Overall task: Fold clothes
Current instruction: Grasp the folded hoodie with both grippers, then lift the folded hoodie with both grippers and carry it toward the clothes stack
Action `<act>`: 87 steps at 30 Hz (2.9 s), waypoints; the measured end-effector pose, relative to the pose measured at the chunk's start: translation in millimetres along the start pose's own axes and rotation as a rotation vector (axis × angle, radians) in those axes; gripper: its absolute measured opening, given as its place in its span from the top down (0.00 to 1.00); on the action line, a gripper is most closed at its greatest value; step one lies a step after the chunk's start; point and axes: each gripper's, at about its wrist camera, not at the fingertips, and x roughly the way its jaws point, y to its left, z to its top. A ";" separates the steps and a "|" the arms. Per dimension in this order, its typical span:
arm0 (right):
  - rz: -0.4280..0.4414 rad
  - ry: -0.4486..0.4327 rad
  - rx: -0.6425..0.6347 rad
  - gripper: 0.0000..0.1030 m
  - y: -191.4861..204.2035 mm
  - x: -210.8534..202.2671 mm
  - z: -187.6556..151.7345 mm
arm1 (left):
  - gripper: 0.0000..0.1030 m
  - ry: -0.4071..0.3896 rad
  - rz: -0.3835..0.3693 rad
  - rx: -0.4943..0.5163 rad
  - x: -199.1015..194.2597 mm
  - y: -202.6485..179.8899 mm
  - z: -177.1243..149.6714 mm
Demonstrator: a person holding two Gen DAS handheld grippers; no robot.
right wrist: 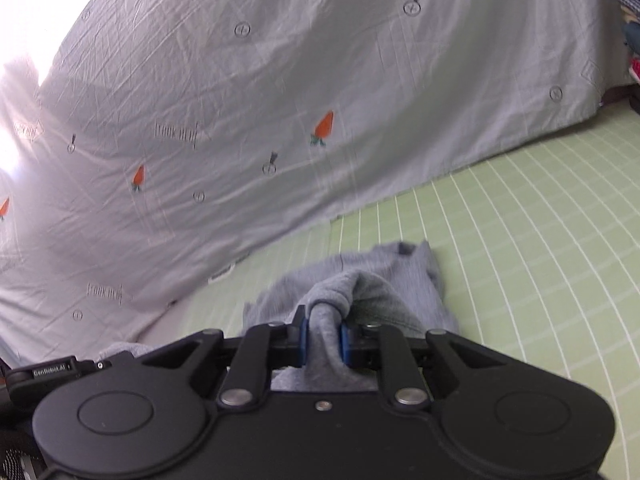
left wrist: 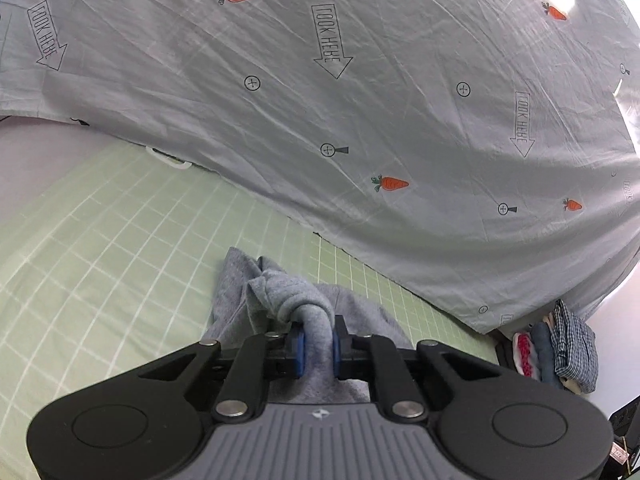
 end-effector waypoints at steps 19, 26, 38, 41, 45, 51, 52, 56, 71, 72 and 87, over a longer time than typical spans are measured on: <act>-0.198 0.208 0.107 0.45 -51.0 97.7 -17.4 | 0.41 0.210 0.127 -0.158 97.4 71.5 -11.9; -0.160 0.232 0.152 0.55 -55.5 88.6 -26.3 | 0.44 0.265 0.081 -0.147 87.0 68.8 -27.5; 0.089 0.117 0.420 0.90 -75.1 96.5 23.0 | 0.94 0.191 -0.117 -0.300 110.8 66.3 30.6; 0.130 0.016 0.577 0.91 -93.7 116.2 54.0 | 0.87 0.082 -0.094 -0.363 131.2 65.6 61.0; -0.031 -0.052 0.496 0.49 -86.8 133.2 96.0 | 0.23 -0.069 0.014 -0.282 131.5 56.6 93.3; -0.287 0.068 0.005 0.18 -44.7 143.9 78.1 | 0.15 0.127 0.211 0.038 146.2 51.1 66.5; -0.280 0.100 0.009 0.18 -47.1 146.2 68.2 | 0.15 0.160 0.230 0.048 149.2 53.7 57.8; -0.250 0.177 0.028 0.26 -56.6 151.0 36.4 | 0.15 0.218 0.237 0.019 156.7 68.1 34.5; -0.243 0.196 0.151 0.83 -102.8 160.7 47.3 | 0.76 0.218 0.277 -0.120 179.5 102.6 44.0; -0.252 0.187 0.129 0.67 -97.4 158.8 48.9 | 0.74 0.212 0.277 -0.126 176.3 103.4 43.8; -0.092 0.299 0.148 0.05 -85.7 193.2 22.9 | 0.11 0.350 0.056 -0.129 192.8 95.1 24.5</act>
